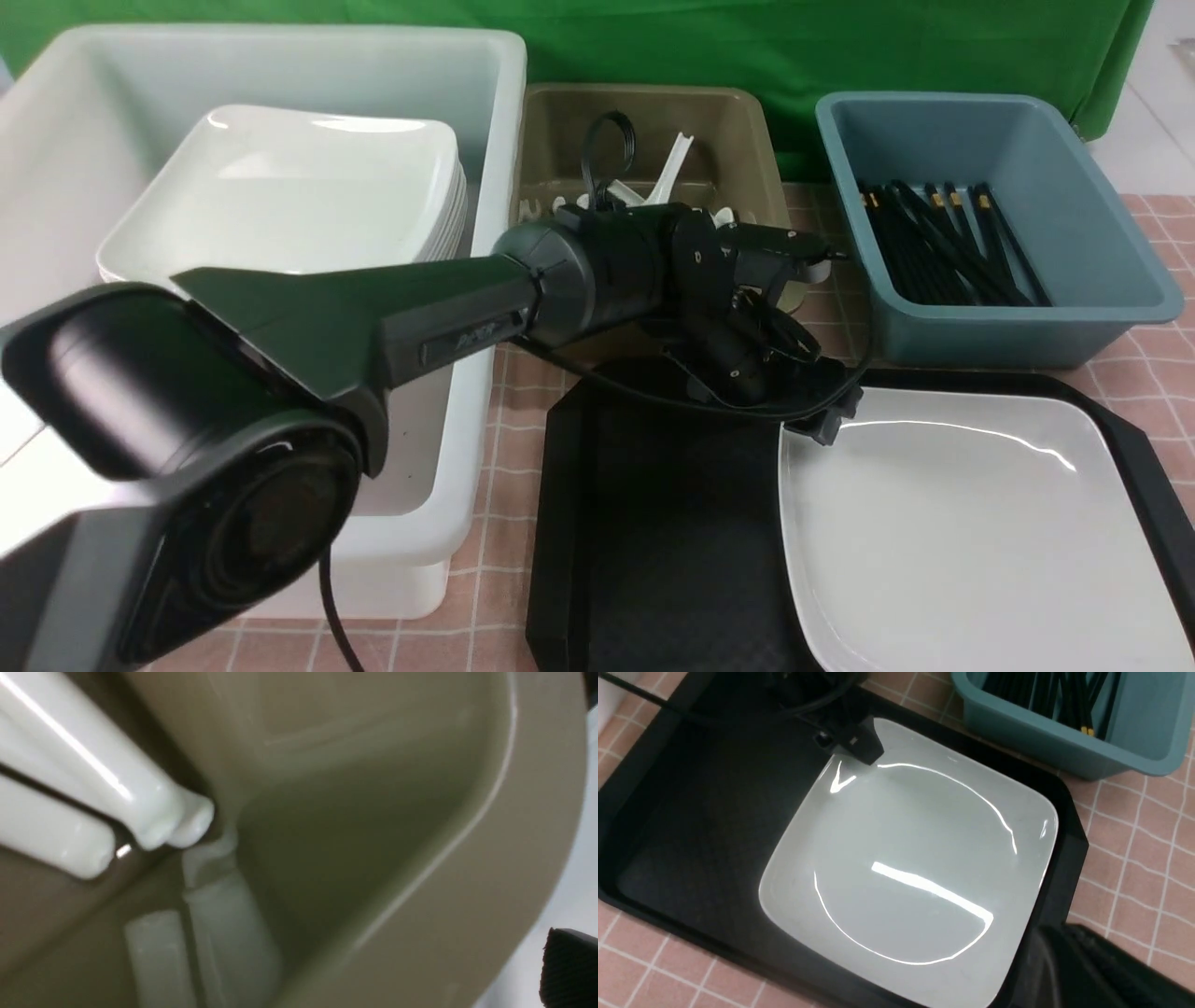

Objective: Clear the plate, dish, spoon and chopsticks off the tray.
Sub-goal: Use the left arm to grab a plate from the dinner plate

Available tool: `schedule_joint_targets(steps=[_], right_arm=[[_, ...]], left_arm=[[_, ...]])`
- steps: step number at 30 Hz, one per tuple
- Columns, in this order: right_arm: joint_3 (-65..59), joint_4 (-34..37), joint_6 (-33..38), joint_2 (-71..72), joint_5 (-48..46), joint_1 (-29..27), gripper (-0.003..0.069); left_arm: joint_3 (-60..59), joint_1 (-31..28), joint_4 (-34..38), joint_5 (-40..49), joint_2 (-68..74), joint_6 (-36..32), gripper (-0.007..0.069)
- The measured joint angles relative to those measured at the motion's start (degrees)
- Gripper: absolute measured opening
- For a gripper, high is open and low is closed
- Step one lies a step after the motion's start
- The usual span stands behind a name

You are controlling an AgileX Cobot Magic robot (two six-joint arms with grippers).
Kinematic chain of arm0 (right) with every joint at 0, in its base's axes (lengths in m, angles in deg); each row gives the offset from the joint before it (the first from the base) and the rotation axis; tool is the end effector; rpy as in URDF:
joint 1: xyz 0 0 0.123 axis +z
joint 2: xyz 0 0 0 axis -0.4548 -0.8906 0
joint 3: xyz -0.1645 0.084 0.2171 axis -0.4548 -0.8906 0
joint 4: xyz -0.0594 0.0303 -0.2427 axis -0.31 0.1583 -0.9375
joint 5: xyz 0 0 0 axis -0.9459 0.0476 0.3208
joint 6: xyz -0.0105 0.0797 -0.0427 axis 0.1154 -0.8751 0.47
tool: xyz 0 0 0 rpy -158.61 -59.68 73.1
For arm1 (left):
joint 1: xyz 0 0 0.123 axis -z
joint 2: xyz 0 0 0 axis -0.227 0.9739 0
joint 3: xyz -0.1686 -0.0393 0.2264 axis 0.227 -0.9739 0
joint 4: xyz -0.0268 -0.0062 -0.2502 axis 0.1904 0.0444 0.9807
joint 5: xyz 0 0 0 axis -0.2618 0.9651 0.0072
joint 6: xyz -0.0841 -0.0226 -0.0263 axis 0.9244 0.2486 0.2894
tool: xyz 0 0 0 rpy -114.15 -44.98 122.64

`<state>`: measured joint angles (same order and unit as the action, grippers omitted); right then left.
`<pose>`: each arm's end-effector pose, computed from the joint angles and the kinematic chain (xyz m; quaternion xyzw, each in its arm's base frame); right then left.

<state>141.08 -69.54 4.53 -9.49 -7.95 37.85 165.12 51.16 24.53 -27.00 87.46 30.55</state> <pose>0.1482 0.0249 0.4218 -0.1936 0.8805 -0.0318 0.4314 0.3847 -0.3306 0.1531 0.2660 0.9099 -0.2324 0.2176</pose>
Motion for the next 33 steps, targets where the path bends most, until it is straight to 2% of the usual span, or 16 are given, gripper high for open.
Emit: schedule_joint_targets(steps=[8, 19, 26, 30, 33], right_arm=[[0.0, 0.0, -0.02, 0.0, 1.3, 0.0, 0.003], [0.0, 0.0, -0.02, 0.02, 1.34, 0.0, 0.003], [0.0, 0.0, -0.02, 0.02, 1.42, 0.0, 0.003], [0.0, 0.0, -0.02, 0.02, 1.48, 0.0, 0.003], [0.0, 0.0, -0.02, 0.02, 1.48, 0.0, 0.003]], left_arm=[[0.0, 2.34, -0.81, -3.34, 0.43, -1.29, 0.0387], [0.6, 2.15, -0.1, -3.91, 1.95, 0.15, 0.0179], [0.49, 2.27, -2.44, 0.93, -0.93, 0.92, 0.0142], [0.43, 2.76, -6.4, 4.91, -8.66, 0.92, 0.0058], [0.43, 2.83, -9.51, 6.44, -13.4, 0.66, 0.0031]])
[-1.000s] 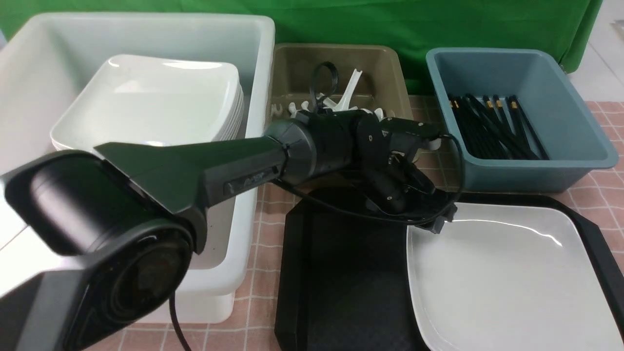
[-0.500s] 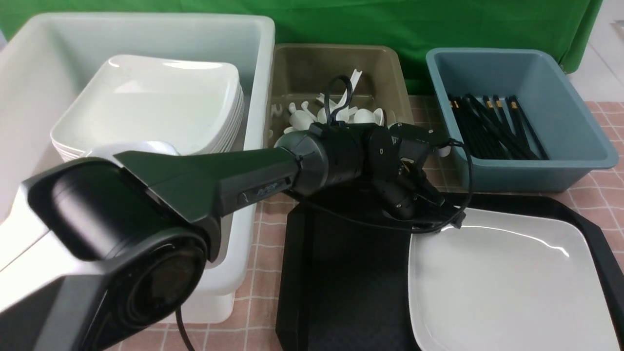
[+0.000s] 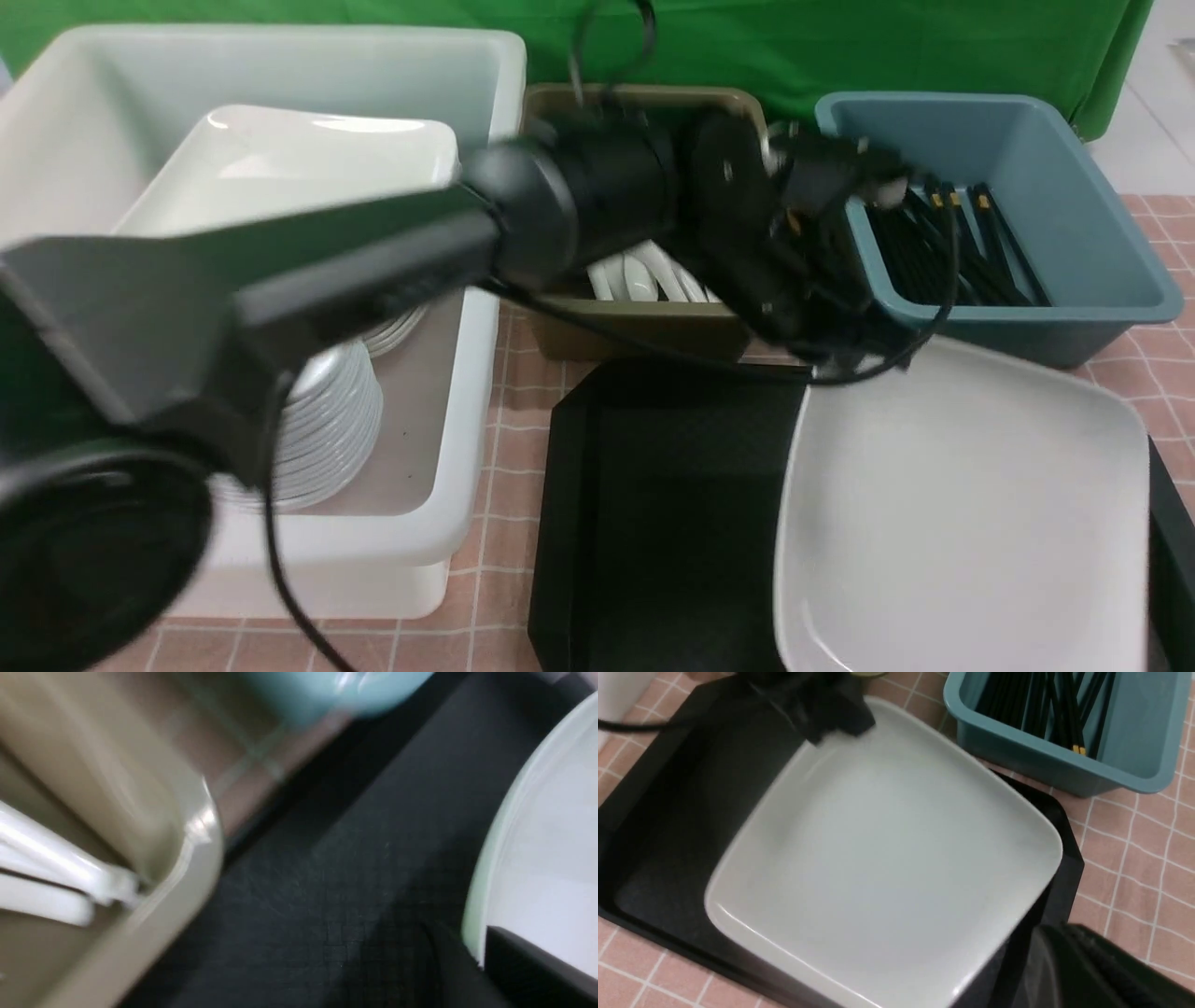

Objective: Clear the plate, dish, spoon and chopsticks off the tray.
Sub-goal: Use the left arm to grab a plate from the dinner plate, then use the left arm to put the plate into the large storage box on the left

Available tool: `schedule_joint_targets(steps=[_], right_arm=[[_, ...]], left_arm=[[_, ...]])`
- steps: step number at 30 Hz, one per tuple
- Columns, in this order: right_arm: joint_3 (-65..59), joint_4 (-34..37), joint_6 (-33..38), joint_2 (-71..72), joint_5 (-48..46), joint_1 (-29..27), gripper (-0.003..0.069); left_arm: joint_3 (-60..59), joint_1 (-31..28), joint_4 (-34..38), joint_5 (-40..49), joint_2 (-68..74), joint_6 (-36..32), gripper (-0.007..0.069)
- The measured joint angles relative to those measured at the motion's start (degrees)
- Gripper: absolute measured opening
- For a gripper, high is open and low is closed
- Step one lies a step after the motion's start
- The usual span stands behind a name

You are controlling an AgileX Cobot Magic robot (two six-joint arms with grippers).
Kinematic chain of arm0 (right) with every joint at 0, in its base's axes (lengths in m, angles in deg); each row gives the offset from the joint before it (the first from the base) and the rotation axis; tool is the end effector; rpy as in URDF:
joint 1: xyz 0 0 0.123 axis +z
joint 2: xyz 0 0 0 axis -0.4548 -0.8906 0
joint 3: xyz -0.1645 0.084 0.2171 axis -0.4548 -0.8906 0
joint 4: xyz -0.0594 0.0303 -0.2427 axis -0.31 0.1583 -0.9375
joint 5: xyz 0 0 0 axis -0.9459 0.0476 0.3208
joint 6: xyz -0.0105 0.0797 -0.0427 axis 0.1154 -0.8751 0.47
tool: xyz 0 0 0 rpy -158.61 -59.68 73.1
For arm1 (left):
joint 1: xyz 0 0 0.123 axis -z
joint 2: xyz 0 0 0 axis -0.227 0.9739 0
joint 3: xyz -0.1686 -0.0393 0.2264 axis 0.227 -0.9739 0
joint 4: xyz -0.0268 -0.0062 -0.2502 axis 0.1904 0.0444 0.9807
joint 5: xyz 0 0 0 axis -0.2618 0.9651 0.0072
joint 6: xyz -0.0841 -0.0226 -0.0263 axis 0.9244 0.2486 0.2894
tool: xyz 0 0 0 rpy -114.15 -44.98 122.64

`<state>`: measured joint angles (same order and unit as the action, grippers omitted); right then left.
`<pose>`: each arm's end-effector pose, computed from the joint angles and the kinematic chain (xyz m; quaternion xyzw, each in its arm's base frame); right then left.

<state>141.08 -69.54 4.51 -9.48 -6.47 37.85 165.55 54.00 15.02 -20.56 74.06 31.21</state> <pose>0.1496 0.0252 0.4237 -0.1925 0.8750 -0.0320 0.4431 0.3502 -0.3265 0.2624 0.3473 0.8685 -0.2088 0.2855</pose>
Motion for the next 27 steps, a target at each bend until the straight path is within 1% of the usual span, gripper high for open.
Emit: schedule_joint_targets(steps=[3, 7, 12, 14, 15, 16, 17, 20, 22, 24, 26, 27], right_arm=[[0.0, 0.13, 0.0, 0.0, 0.0, 0.0, 0.003], [0.45, 1.26, 0.0, 0.0, 0.0, 0.0, 0.003], [2.02, 6.45, 1.51, 0.0, 0.06, 0.0, 0.003], [2.81, 11.57, 4.38, -0.38, 0.19, 0.0, 0.003], [2.95, 11.96, 4.72, -0.52, 0.19, 0.0, 0.003], [3.33, 14.07, 6.26, -1.05, 0.25, 0.0, 0.003], [4.08, 17.89, 8.83, -2.33, 0.33, 0.0, 0.003], [6.02, 22.87, 11.33, -5.57, 0.46, 0.0, 0.003], [7.12, 24.77, 12.46, -6.91, 0.53, 0.0, 0.003], [10.17, 28.73, 14.78, -10.74, 0.53, 0.0, 0.003], [12.52, 30.64, 15.55, -12.97, 0.64, 0.2, 0.003], [14.23, 31.28, 15.81, -14.53, 0.66, 0.85, 0.003]], left_arm=[[0.0, -0.11, -2.38, 1.88, -3.97, -0.19, 0.0018], [0.0, -0.11, -3.44, 3.54, -7.45, -0.49, 0.0011], [-0.19, -1.25, -4.16, 4.89, -11.58, -1.06, 0.0009], [-0.31, -3.93, -4.85, 5.58, -14.53, -1.47, 0.0011], [-0.31, -4.23, -4.85, 5.58, -15.06, -1.47, 0.0011], [-0.31, -6.18, -4.83, 5.63, -16.39, -1.52, 0.0011], [-0.31, -9.33, -3.91, 5.63, -18.54, -1.52, 0.0011], [-0.31, -16.17, 0.23, 5.77, -22.48, -1.86, 0.0011], [-0.31, -19.53, 2.69, 5.98, -23.67, -2.55, 0.0011], [-0.31, -27.32, 8.83, 6.32, -26.66, -4.57, 0.0011], [-0.31, -33.14, 12.51, 6.69, -28.19, -5.82, 0.0011], [-0.31, -37.86, 14.65, 6.91, -29.1, -6.31, 0.0011]])
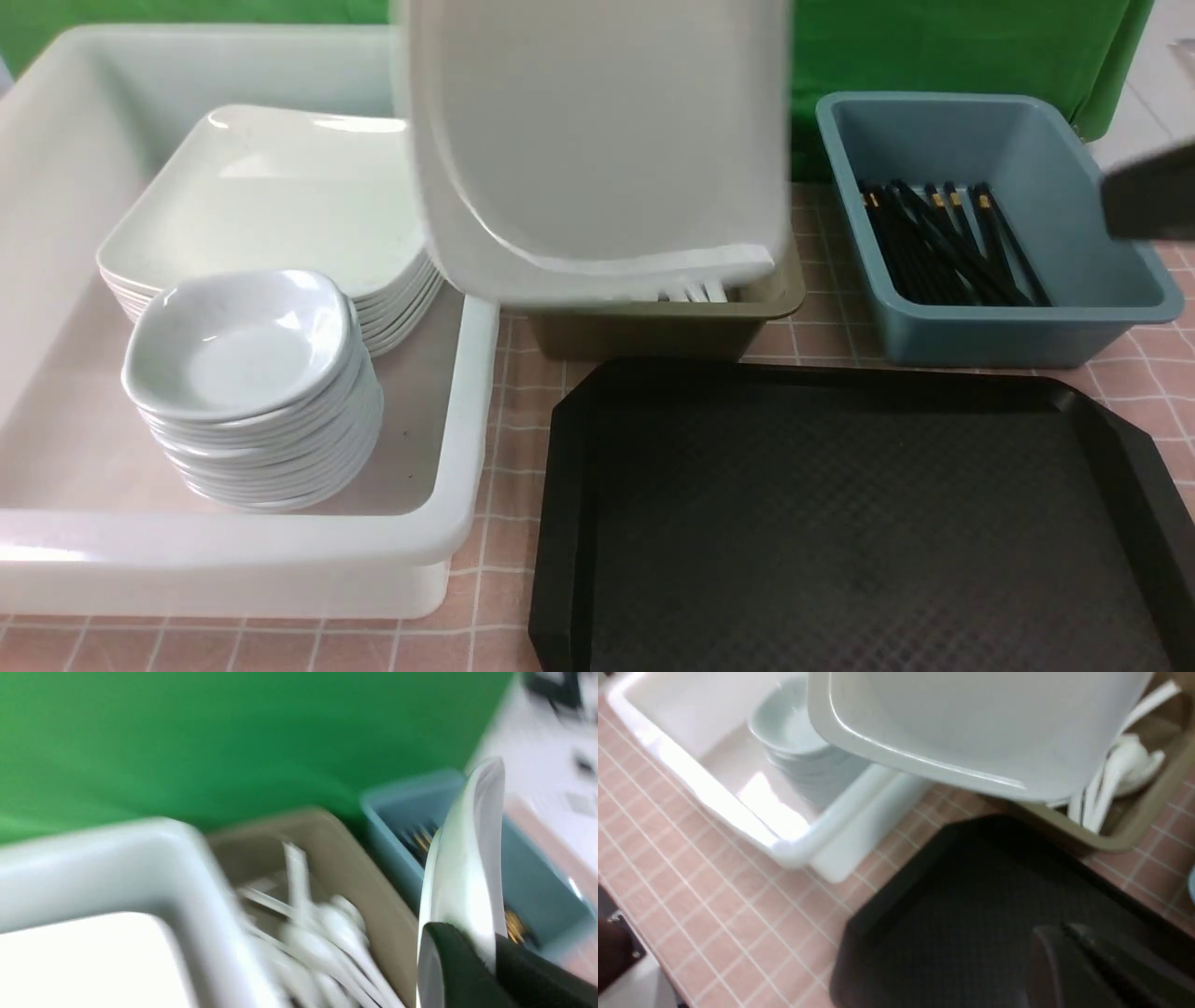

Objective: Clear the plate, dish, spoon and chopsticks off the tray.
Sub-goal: Use the left arm to put the plate into the large storage box on the left

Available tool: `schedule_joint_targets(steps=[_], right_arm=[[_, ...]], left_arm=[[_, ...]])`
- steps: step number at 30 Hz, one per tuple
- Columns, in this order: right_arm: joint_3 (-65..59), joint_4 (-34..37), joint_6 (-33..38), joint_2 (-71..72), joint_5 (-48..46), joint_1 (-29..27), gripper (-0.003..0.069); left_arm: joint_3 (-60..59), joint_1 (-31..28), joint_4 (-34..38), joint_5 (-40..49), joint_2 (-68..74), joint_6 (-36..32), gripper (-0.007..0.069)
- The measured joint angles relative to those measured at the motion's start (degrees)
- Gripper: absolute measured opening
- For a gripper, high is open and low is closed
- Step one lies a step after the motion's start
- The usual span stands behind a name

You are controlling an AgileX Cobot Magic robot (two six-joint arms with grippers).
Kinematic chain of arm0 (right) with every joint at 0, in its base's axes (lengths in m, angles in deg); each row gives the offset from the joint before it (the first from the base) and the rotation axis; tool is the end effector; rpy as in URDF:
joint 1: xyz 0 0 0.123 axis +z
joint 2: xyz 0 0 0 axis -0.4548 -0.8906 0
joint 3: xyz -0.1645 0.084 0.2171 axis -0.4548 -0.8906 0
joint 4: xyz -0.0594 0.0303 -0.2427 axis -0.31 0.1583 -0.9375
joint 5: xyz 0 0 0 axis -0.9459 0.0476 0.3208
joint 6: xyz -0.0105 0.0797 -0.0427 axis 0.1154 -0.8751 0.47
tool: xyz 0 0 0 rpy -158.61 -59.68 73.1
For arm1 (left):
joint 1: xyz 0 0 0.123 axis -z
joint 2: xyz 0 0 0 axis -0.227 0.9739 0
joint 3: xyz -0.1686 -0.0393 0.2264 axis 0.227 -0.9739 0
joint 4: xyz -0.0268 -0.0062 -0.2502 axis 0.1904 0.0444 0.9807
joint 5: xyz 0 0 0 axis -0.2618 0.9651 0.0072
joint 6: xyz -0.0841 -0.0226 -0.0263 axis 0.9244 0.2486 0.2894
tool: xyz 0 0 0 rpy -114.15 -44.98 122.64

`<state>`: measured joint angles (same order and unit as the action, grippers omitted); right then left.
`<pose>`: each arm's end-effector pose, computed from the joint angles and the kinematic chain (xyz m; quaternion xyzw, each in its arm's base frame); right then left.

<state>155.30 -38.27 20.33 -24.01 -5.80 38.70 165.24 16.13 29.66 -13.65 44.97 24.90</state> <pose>0.2033 0.0799 0.4607 -0.2823 0.8194 0.1779 0.4660 0.3412 -0.0537 0.4730 0.0977 0.8259 -0.2028 0.5170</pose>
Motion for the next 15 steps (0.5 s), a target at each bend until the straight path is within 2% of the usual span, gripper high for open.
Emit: schedule_joint_targets(steps=[1, 2, 3, 4, 5, 6, 8, 12, 15], right_arm=[[0.28, 0.0, 0.11, -0.27, 0.0, 0.15, 0.003], [2.3, 0.24, 0.45, -2.12, 0.01, 1.61, 0.003], [2.59, 0.24, 0.51, -2.4, 0.01, 1.87, 0.003], [5.25, 0.33, 0.8, -5.0, 0.01, 4.75, 0.003], [6.78, 0.33, 0.94, -6.52, 0.01, 6.64, 0.003], [7.09, 0.26, 0.94, -6.85, 0.07, 7.04, 0.003], [10.95, -0.22, 0.74, -10.79, 0.07, 11.55, 0.003], [17.3, -0.95, -0.37, -17.0, 0.02, 17.17, 0.003], [20.62, -1.0, -0.91, -20.15, 0.02, 19.99, 0.003]], left_arm=[[0.0, -0.71, 0.32, 0.0, 0.0, 0.0, 0.0011], [0.0, -5.54, 2.65, 0.3, -0.56, -0.2, 0.0011], [0.0, -6.22, 2.94, 0.36, -0.65, -0.2, 0.0011], [0.0, -12.24, 5.25, 0.65, -0.71, -0.36, 0.0011], [0.0, -15.31, 6.18, 0.72, -0.59, -0.41, 0.0011], [0.0, -15.89, 6.35, 0.72, -0.56, -0.41, 0.0011], [-1.07, -22.24, 9.15, 0.15, 0.21, -1.11, 0.0014], [-6.67, -28.99, 16.0, -3.79, 1.81, -3.32, 0.0017], [-13.17, -29.95, 20.4, -9.35, 2.71, -4.94, 0.0017]])
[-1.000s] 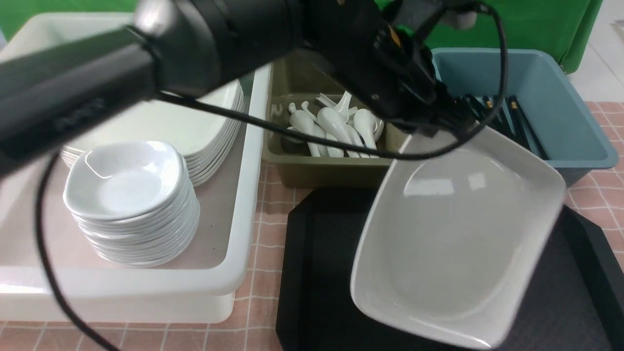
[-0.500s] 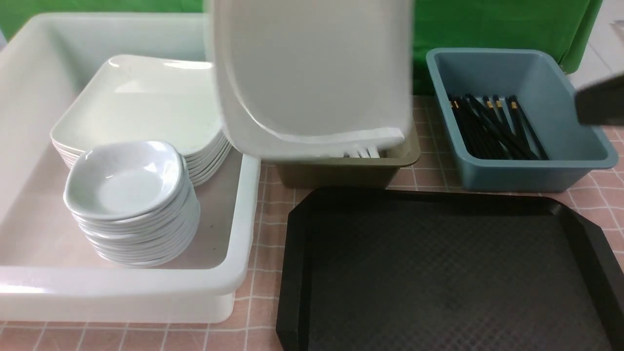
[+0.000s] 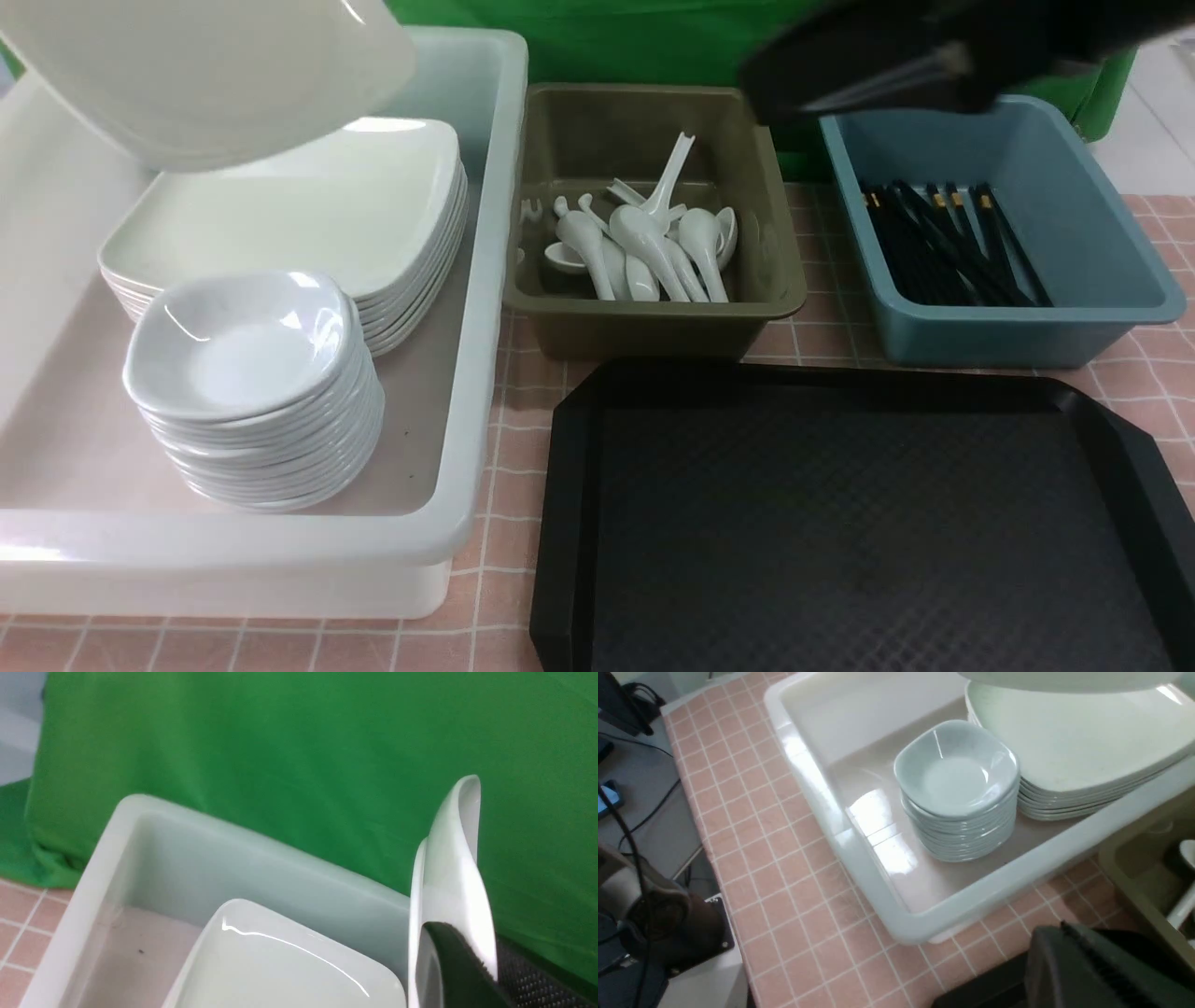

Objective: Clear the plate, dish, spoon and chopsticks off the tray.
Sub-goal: Use the left arm to put the plate into the large storage box on the left

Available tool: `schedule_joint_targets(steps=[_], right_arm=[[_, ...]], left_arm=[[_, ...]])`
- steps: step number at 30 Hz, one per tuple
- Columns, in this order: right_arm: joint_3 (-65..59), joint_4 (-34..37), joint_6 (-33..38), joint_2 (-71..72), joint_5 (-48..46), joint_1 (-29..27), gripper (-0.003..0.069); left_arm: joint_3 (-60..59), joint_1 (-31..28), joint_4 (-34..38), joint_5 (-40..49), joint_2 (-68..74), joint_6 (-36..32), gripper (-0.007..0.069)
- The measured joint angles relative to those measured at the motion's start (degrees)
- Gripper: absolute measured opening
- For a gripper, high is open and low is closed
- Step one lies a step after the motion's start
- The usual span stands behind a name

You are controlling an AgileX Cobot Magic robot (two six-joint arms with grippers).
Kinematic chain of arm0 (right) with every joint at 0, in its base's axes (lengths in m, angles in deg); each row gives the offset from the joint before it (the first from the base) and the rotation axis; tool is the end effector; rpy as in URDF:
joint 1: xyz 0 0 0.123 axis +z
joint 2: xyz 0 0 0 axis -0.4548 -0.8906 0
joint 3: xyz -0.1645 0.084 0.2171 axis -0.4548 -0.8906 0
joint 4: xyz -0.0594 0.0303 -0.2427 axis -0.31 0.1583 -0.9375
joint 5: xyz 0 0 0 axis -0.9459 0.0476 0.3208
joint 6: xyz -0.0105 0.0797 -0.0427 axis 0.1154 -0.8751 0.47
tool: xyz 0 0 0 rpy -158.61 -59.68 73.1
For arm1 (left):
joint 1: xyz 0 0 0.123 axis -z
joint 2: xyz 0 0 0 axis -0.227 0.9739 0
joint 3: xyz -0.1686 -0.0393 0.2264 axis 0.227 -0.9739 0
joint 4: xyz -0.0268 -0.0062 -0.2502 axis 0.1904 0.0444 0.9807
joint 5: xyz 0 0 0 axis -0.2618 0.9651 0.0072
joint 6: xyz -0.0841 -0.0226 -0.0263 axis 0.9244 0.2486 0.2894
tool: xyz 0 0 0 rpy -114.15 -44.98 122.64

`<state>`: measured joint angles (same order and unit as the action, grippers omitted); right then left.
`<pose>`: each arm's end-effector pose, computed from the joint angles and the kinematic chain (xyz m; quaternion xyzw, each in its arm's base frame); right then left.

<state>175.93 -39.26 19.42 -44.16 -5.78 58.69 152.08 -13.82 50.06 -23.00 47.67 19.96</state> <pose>0.2485 0.1954 0.4736 -0.4158 0.7604 0.2514 0.4310 0.3525 0.1286 0.4079 -0.2069 0.7926 -0.1919 0.5404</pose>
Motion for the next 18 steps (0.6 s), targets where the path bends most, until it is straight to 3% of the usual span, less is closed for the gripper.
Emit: schedule_joint_targets(steps=[2, 5, 6, 11, 18], right_arm=[[1.04, 0.0, -0.28, -0.93, 0.0, 0.81, 0.003], [2.39, -0.14, -1.13, -2.16, 0.05, 1.92, 0.003], [2.48, -0.25, -1.31, -2.34, 0.17, 2.32, 0.003], [2.72, -0.78, -2.42, -2.4, 0.73, 2.36, 0.003], [2.82, -0.96, -3.84, -2.49, 1.07, 2.38, 0.003]], left_arm=[[-3.14, 0.0, 2.18, -2.14, 0.26, -1.13, 0.0017], [-10.3, 0.26, 10.35, -8.19, 0.78, -5.86, 0.0018], [-14.51, 0.54, 17.48, -11.6, 1.01, -10.07, 0.0018], [-19.1, 2.84, 28.08, -18.23, 1.84, -17.36, 0.002], [-19.66, 7.79, 29.3, -23.56, 5.84, -18.84, 0.002]])
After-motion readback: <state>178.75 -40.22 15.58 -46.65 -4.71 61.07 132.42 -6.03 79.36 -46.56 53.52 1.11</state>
